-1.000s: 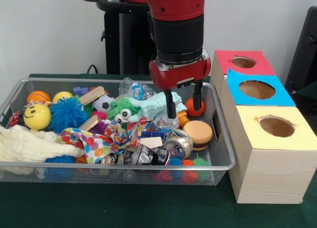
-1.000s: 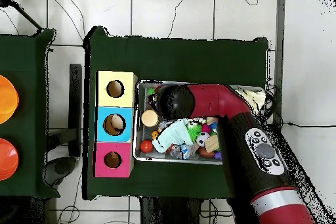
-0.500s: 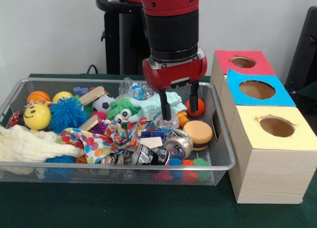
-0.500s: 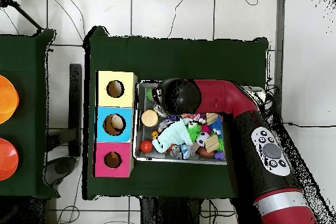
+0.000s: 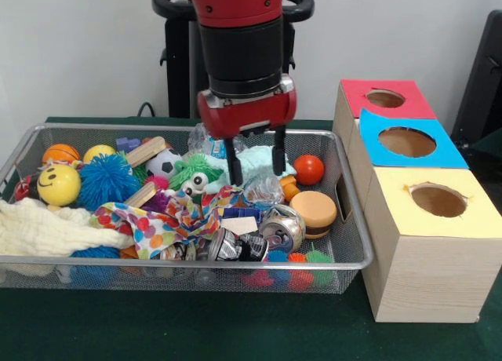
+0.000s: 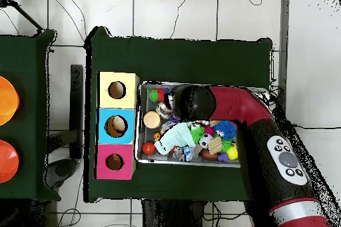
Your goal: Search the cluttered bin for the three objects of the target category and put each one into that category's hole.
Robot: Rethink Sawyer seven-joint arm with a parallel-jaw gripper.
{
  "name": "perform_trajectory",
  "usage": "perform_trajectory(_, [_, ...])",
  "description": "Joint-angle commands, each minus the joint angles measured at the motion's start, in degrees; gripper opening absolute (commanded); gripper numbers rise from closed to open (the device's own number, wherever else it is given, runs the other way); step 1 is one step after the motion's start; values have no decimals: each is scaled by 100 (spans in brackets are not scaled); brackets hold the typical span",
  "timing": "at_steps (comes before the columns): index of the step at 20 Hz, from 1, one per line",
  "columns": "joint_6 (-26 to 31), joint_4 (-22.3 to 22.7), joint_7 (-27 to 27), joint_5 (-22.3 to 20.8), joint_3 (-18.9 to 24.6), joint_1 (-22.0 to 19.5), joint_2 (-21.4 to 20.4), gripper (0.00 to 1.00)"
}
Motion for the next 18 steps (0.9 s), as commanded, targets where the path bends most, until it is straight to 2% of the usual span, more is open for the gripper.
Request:
perform_trajectory(1, [-629, 730, 111, -343, -14, -429, 75, 100])
perform_trajectory(9, [-719, 836, 132, -544, -68, -470, 90, 100])
perform_trajectory(14, [-528, 661, 180, -776, -306, -193, 109, 100])
perform_trajectory(18, [-580, 657, 249, -755, -287, -151, 45, 100])
